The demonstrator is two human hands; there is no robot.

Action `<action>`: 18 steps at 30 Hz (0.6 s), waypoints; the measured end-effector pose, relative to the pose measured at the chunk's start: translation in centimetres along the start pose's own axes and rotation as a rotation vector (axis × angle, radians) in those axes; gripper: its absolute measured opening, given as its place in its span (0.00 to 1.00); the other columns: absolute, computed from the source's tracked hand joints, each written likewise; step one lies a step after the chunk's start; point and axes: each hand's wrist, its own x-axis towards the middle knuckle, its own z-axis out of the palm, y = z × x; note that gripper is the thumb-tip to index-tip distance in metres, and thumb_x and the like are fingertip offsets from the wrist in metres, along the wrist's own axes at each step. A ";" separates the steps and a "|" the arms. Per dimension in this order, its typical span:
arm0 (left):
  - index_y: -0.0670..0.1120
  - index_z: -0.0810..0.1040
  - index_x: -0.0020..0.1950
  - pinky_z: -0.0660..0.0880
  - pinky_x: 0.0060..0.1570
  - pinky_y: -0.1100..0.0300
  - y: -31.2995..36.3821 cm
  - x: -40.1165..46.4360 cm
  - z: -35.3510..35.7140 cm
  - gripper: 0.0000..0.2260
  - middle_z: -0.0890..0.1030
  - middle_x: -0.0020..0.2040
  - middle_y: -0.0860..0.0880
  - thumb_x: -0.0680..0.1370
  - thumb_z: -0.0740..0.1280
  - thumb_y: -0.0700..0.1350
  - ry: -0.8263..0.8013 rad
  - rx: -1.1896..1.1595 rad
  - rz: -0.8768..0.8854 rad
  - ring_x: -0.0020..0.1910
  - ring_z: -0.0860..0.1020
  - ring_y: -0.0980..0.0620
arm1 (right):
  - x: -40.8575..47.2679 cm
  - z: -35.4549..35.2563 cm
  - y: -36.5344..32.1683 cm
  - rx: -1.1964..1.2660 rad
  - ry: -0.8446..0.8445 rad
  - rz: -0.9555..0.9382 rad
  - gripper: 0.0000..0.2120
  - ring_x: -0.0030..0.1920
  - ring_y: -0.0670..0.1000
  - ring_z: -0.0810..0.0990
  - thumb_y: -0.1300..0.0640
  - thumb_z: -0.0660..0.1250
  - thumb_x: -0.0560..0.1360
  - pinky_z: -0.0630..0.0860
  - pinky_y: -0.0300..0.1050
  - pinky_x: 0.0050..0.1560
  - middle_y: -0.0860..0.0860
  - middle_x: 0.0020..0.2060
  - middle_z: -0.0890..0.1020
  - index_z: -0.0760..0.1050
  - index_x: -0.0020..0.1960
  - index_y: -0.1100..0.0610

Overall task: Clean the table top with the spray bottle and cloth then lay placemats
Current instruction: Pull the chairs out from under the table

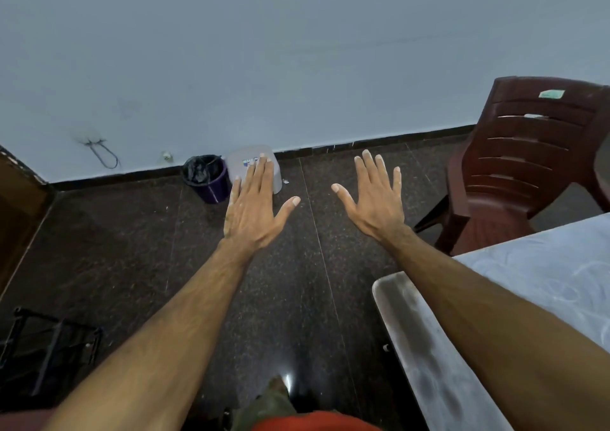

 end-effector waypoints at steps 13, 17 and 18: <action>0.47 0.42 0.82 0.43 0.79 0.48 -4.0 21.4 4.9 0.38 0.44 0.82 0.50 0.80 0.50 0.68 -0.113 -0.053 0.195 0.81 0.43 0.51 | 16.1 4.1 2.0 -0.039 0.001 0.221 0.40 0.80 0.53 0.44 0.31 0.45 0.79 0.38 0.61 0.77 0.53 0.81 0.49 0.50 0.81 0.57; 0.47 0.42 0.82 0.43 0.79 0.49 -4.6 27.9 5.5 0.38 0.44 0.82 0.48 0.80 0.49 0.68 -0.134 -0.046 0.281 0.81 0.44 0.50 | 20.2 4.7 2.9 -0.045 0.031 0.302 0.40 0.80 0.53 0.44 0.31 0.45 0.79 0.37 0.61 0.77 0.53 0.81 0.49 0.50 0.81 0.57; 0.46 0.43 0.82 0.43 0.79 0.49 -4.6 29.4 5.7 0.38 0.45 0.82 0.48 0.80 0.49 0.68 -0.138 -0.048 0.300 0.81 0.44 0.50 | 21.1 4.9 3.2 -0.051 0.038 0.314 0.40 0.80 0.53 0.44 0.31 0.46 0.79 0.38 0.61 0.77 0.53 0.81 0.50 0.50 0.81 0.57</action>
